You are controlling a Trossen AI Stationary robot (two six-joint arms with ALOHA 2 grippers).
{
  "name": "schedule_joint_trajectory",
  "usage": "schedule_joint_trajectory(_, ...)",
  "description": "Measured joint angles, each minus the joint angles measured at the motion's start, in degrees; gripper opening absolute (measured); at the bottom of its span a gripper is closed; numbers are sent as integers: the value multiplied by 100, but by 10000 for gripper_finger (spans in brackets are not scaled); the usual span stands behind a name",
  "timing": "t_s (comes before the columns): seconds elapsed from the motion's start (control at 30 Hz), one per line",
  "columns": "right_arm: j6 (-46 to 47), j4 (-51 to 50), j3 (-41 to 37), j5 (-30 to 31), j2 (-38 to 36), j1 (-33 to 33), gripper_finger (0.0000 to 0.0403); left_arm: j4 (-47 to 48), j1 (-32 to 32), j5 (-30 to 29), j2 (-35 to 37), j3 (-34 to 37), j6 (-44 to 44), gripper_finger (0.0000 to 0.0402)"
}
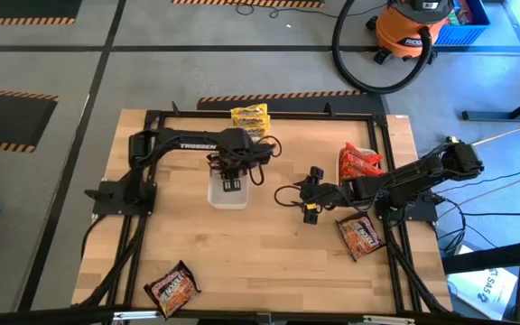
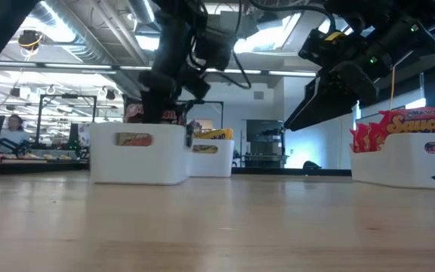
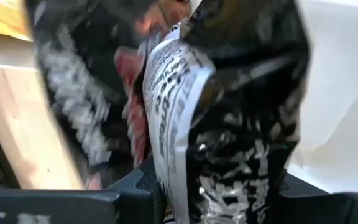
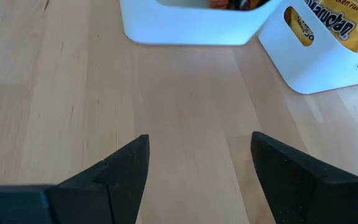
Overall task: Sort Maruchan noodles
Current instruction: Put the black noodle pack into the bottom left white bin
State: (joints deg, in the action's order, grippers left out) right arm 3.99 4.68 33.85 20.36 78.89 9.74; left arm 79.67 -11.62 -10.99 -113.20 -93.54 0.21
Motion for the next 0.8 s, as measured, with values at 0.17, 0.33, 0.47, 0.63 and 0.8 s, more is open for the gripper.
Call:
schedule_joint_trajectory(0.17, 0, -1, 0, 0, 0, -2, 259, -17, -8, -31, -240, 2, 55, 131)
schedule_joint_trajectory(0.33, -2, -4, 0, 0, 0, -2, 259, -179, -15, -47, -296, 4, 150, 131)
schedule_joint_trajectory(0.47, 0, -4, 0, 0, 0, -2, 259, -421, -15, -75, -296, 4, 176, 132)
schedule_joint_trajectory(0.63, 0, -6, 0, 0, 0, 0, 259, -662, 8, -149, -296, 4, 480, 155)
schedule_joint_trajectory(0.8, -1, -6, 0, 0, 0, -2, 259, -664, 41, -194, -296, 4, 509, 194)
